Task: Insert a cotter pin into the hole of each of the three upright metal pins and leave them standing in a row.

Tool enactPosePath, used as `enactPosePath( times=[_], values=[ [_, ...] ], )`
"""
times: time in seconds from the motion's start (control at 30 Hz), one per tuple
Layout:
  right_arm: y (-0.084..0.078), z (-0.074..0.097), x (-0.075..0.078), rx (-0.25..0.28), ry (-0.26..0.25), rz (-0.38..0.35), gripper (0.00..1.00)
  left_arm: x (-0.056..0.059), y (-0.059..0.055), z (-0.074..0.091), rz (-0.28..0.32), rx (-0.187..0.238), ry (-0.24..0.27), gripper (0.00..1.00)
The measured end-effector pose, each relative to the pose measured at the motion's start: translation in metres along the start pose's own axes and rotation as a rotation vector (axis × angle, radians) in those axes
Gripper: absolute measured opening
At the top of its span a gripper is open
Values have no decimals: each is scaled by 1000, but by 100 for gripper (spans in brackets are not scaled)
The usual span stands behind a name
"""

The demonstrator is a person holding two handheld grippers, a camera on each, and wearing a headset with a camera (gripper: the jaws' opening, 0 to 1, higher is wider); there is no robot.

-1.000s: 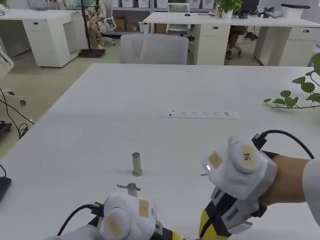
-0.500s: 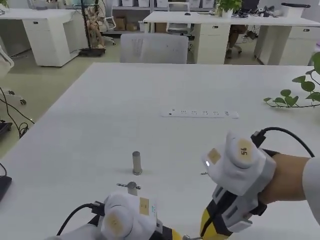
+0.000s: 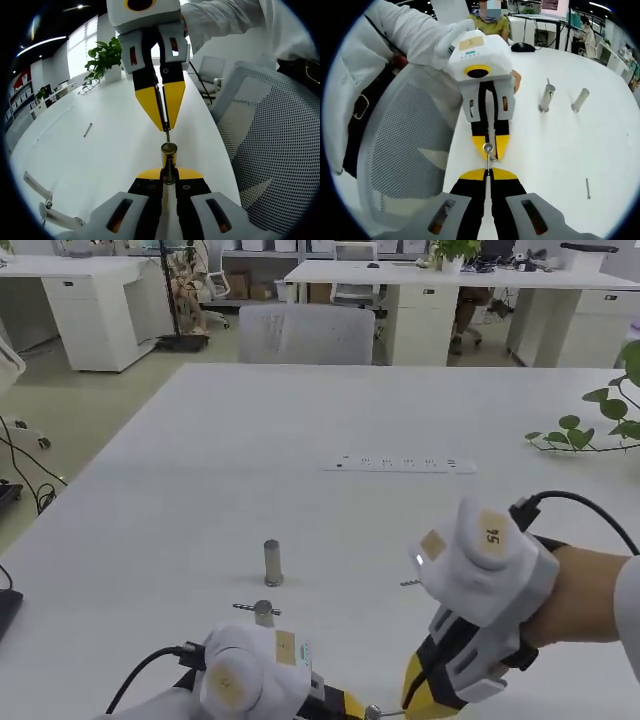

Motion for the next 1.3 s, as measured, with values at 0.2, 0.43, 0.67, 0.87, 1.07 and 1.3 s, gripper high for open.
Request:
enactPosePath(
  times=[0.2, 0.43, 0.67, 0.87, 1.07, 1.3],
  values=[
    [0, 0, -4, -21, -29, 29, 4, 1, 0, 0, 11, 6, -4, 6],
    [0, -3, -3, 2, -27, -10, 4, 1, 1, -1, 7, 7, -3, 6],
    [5, -6, -2, 9, -33, -2, 4, 1, 1, -2, 6, 7, -5, 6],
    [10, -8, -2, 14, -33, 2, 4, 1, 1, -2, 7, 8, -6, 6],
    [14, -10, -2, 13, -34, 9, 4, 1, 2, -2, 3, 7, -7, 6],
    [14, -10, -2, 8, -33, 29, 5, 2, 2, -2, 2, 9, -7, 6]
  ],
)
Point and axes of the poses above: the centre of the closed fingertips' face, and the gripper's own axes: z roughly backward along the fingers, x roughly to its right, y roughly out of its top, the point moved 3 cm from there along z, roughly backward along the fingers, and after that the axes turned 9 degrees about -x, right-handed, at the moved point
